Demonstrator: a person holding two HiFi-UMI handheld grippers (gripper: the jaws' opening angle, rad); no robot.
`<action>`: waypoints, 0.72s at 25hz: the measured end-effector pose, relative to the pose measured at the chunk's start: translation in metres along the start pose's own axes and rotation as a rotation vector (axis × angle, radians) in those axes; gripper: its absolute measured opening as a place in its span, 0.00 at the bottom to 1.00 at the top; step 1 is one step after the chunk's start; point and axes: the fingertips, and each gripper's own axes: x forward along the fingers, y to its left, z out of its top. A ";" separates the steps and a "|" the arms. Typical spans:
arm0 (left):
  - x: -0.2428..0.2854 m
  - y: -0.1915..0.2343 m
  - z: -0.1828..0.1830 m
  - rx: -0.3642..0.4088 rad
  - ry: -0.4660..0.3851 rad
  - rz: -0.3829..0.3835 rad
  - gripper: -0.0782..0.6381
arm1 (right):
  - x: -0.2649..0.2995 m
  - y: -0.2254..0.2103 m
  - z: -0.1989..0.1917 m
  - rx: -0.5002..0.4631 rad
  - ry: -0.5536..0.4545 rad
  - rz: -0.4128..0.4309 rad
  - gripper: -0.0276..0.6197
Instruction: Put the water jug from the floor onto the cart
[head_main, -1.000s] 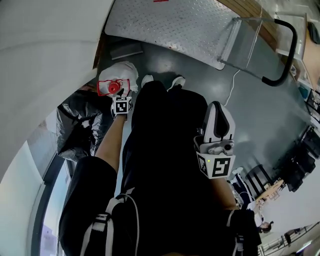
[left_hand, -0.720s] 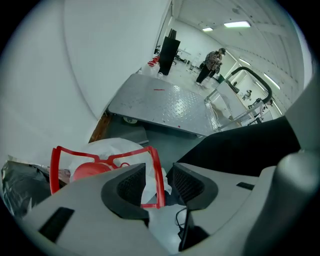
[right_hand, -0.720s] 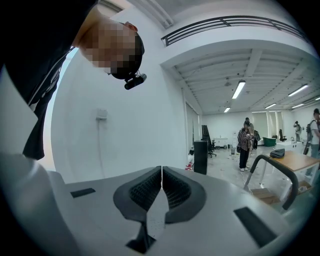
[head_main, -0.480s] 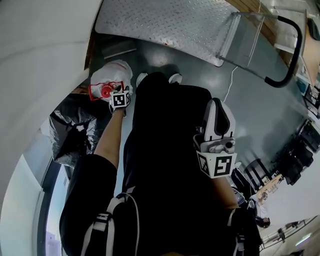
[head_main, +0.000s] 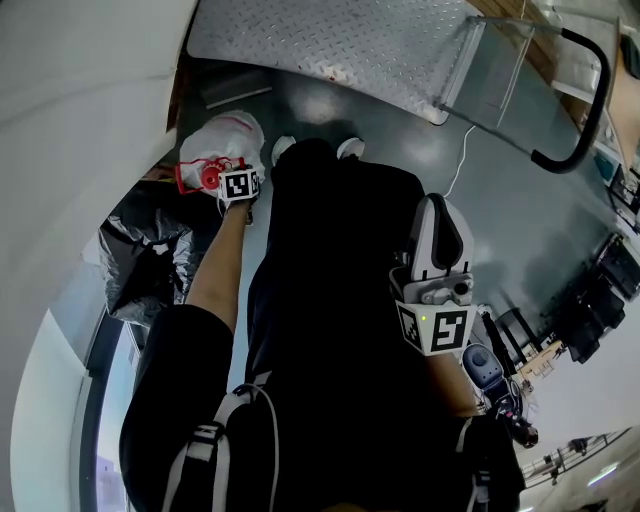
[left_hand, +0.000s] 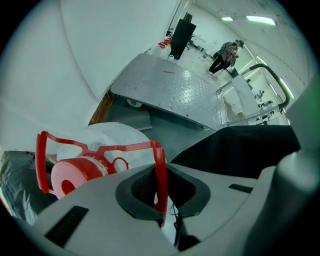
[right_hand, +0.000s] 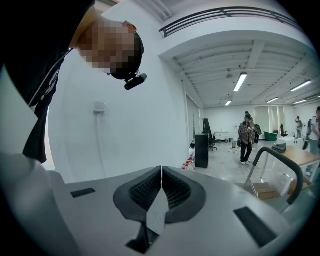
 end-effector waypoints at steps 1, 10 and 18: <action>-0.004 0.001 -0.001 -0.004 0.004 0.004 0.16 | 0.000 0.000 0.003 0.004 0.000 -0.002 0.07; -0.046 0.028 -0.009 -0.032 0.035 0.014 0.16 | -0.014 -0.004 0.028 0.043 0.007 -0.019 0.07; -0.094 0.005 0.000 -0.018 0.013 -0.003 0.16 | -0.033 -0.006 0.060 0.071 -0.012 -0.019 0.07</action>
